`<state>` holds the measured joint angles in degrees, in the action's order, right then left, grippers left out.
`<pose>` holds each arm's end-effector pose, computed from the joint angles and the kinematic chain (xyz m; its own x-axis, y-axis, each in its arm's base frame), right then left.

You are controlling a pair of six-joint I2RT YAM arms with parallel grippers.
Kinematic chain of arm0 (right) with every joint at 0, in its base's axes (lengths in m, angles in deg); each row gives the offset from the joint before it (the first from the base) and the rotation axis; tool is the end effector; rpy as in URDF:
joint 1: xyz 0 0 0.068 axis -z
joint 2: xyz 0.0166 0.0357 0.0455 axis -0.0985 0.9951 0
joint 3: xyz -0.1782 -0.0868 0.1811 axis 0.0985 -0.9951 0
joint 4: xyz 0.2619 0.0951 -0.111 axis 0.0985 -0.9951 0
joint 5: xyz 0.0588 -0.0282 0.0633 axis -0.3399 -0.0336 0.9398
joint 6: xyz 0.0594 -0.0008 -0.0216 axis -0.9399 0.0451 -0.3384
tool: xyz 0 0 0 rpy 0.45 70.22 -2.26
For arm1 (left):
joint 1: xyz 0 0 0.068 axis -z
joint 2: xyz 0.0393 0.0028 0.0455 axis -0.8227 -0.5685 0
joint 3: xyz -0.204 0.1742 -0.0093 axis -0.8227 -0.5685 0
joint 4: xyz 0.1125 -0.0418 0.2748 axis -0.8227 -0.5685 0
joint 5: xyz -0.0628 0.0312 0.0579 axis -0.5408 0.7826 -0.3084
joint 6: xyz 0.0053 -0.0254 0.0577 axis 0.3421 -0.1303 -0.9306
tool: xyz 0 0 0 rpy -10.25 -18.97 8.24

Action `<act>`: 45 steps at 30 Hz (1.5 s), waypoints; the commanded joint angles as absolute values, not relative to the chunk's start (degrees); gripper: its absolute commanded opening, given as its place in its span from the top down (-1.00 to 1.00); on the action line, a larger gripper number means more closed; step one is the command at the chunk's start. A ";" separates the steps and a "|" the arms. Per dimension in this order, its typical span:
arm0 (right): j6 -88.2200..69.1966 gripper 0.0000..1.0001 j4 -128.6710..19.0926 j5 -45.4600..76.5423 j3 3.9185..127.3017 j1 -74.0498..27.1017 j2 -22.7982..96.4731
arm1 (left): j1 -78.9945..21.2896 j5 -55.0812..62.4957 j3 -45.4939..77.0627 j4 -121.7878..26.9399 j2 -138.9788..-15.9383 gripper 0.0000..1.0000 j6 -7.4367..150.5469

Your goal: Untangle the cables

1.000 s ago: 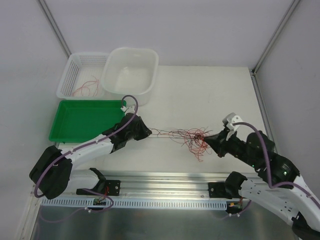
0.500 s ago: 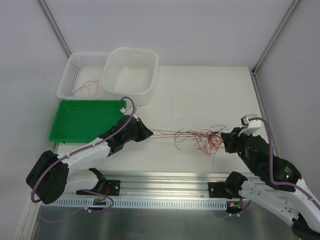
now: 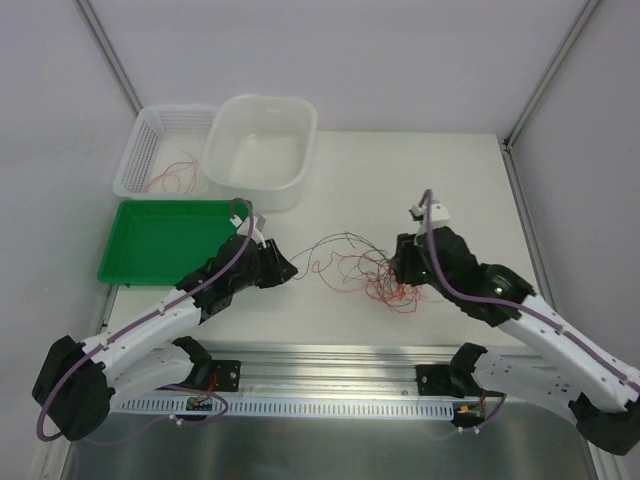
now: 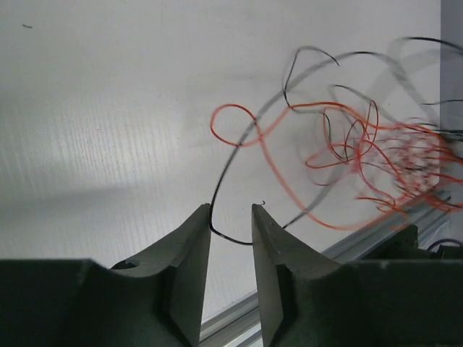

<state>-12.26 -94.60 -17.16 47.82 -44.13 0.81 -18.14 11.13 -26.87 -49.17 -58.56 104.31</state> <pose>0.1490 0.1445 0.3643 -0.3698 -0.2042 -0.9064 -0.3935 0.9181 -0.0463 0.2131 -0.1628 0.1988 -0.6853 -0.3569 -0.6348 0.1905 0.7534 -0.6293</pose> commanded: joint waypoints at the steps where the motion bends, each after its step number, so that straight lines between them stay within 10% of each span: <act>1: -14.47 0.02 -86.82 -1.97 42.10 -44.09 7.25 | -16.59 11.01 -24.74 -52.16 -54.53 0.37 100.06; 3: -14.21 -0.37 -85.05 1.38 41.66 -44.70 10.58 | -16.42 9.77 -25.27 -52.34 -52.68 0.16 100.23; 8: -10.17 -0.50 -89.86 -2.46 43.50 -45.41 11.39 | -13.70 8.72 -25.54 -52.25 -51.18 -0.53 102.34; 17: -5.34 -0.47 -89.80 -5.47 38.76 -36.55 10.08 | -1.05 14.68 -15.18 -52.08 -67.85 -0.60 103.66; 37: -5.51 -0.43 -64.41 14.05 23.47 -31.52 22.55 | 5.12 14.87 0.57 -47.07 -101.10 -0.09 107.17; 43: -5.95 0.23 -62.54 13.27 22.76 -31.52 26.07 | 5.20 16.89 -1.45 -46.63 -101.20 0.95 107.44; 45: -5.95 0.64 -63.77 10.38 22.93 -31.44 23.98 | 5.03 18.47 -3.29 -46.72 -98.92 1.00 106.74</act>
